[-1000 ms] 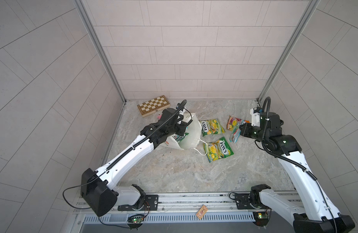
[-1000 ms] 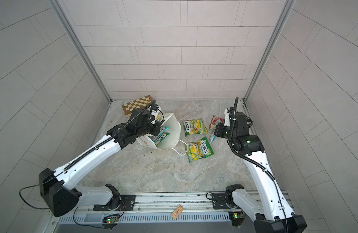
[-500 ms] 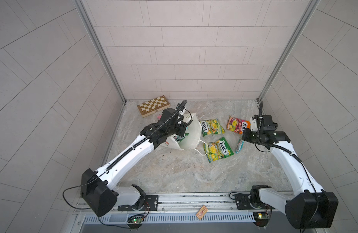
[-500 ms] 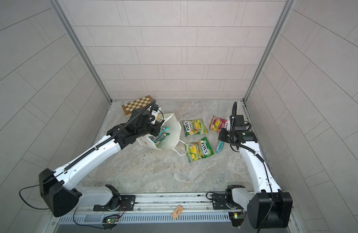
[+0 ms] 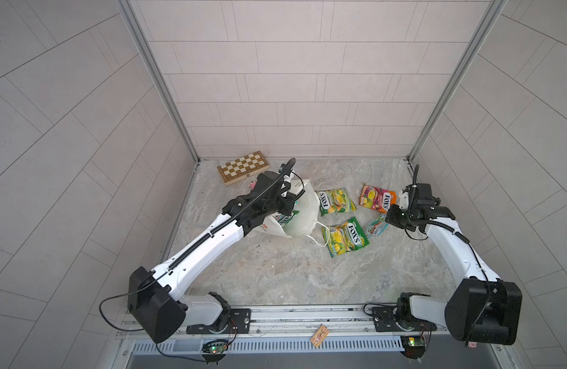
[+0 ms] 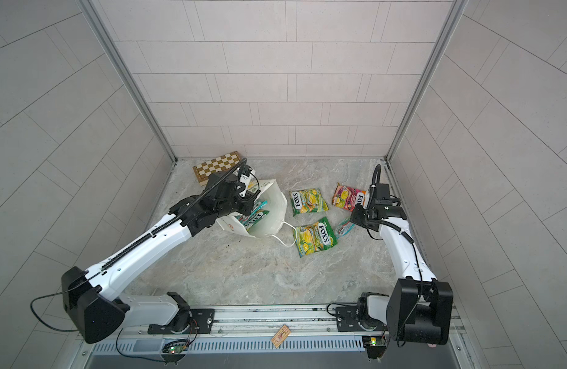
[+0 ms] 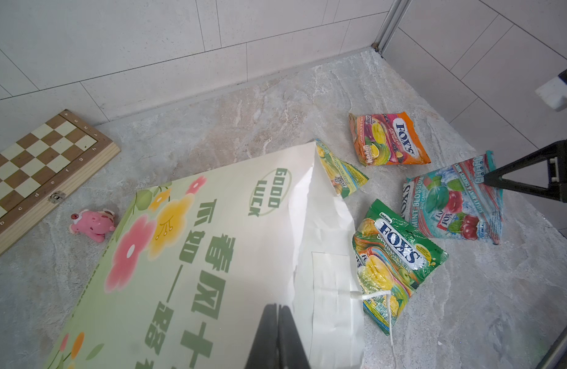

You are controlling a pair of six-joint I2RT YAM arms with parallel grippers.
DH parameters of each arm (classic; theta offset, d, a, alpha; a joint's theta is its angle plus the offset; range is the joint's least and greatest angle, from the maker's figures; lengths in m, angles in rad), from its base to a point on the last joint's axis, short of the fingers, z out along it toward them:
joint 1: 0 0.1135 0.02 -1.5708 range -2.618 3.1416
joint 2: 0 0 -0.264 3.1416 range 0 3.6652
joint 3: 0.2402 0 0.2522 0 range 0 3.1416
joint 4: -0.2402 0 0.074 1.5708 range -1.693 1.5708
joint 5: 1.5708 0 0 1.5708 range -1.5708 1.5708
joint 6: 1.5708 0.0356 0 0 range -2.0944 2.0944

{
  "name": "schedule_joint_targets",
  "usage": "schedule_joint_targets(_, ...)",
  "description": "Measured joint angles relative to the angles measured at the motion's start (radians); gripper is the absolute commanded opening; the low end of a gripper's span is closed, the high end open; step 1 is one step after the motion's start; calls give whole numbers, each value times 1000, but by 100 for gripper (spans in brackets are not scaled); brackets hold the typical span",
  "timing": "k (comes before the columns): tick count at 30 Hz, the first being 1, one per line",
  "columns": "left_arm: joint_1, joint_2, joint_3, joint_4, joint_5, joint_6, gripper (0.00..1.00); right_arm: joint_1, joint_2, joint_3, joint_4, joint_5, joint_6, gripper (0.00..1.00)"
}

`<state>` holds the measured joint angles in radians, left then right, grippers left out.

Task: Take the snacks out of the paper bag
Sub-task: 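Lower the mint packet onto the floor beside the others and open the right gripper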

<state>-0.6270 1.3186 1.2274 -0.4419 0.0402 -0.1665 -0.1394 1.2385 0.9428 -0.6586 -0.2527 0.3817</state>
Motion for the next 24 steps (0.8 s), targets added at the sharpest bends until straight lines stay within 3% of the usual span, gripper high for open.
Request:
schedule_joint_targets(2, 0, 0, 0, 0, 0, 0, 0, 0, 6, 0, -5, 33, -2, 10)
schedule_joint_targets(6, 0, 0, 0, 0, 1, 0, 0, 0, 23, 3, -23, 109, -14, 34)
schedule_joint_targets(8, 0, 0, 0, 0, 2, 0, 0, 0, 29, 8, -37, 150, -15, 39)
schedule_joint_targets(18, 0, 0, 0, 0, 27, -1, 0, 0, 23, 27, -87, 306, -10, 44)
schedule_joint_targets(24, 0, 0, 0, 0, 46, 0, 0, 32, -73, -13, -14, 123, 19, 44)
